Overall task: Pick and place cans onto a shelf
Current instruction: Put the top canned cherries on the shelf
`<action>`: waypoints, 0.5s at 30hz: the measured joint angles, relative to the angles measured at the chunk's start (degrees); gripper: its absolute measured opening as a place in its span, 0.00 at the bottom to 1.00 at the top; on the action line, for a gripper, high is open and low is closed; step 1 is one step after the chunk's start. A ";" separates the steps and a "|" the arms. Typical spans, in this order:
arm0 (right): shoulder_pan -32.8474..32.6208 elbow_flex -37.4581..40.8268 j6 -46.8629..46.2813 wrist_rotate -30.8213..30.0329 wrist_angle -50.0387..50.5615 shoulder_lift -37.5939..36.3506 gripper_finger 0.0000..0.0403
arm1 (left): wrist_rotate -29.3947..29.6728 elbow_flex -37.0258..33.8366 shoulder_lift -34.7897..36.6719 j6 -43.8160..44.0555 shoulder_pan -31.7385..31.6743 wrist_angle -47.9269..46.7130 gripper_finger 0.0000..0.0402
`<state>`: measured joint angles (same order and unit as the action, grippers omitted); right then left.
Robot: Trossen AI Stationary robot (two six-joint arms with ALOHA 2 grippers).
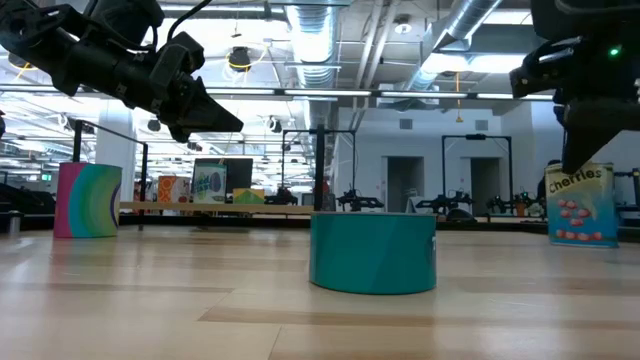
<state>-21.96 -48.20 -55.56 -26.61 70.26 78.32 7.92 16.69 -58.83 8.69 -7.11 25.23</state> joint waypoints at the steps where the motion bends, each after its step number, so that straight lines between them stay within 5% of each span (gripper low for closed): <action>1: -0.02 -0.36 0.93 0.11 -0.02 -0.04 0.10 | -0.01 0.00 0.00 0.04 0.00 -0.01 0.00; 5: -0.02 -2.84 4.26 1.49 -1.33 -0.37 0.02 | 0.00 0.00 0.00 0.15 0.00 0.00 0.00; 15: 0.42 -12.56 17.31 1.70 -9.18 -0.21 0.01 | 1.33 0.00 0.00 0.95 0.04 -0.04 0.00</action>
<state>-21.54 -60.76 -38.24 -24.91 61.08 78.11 9.25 16.69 -58.83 9.64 -7.08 25.19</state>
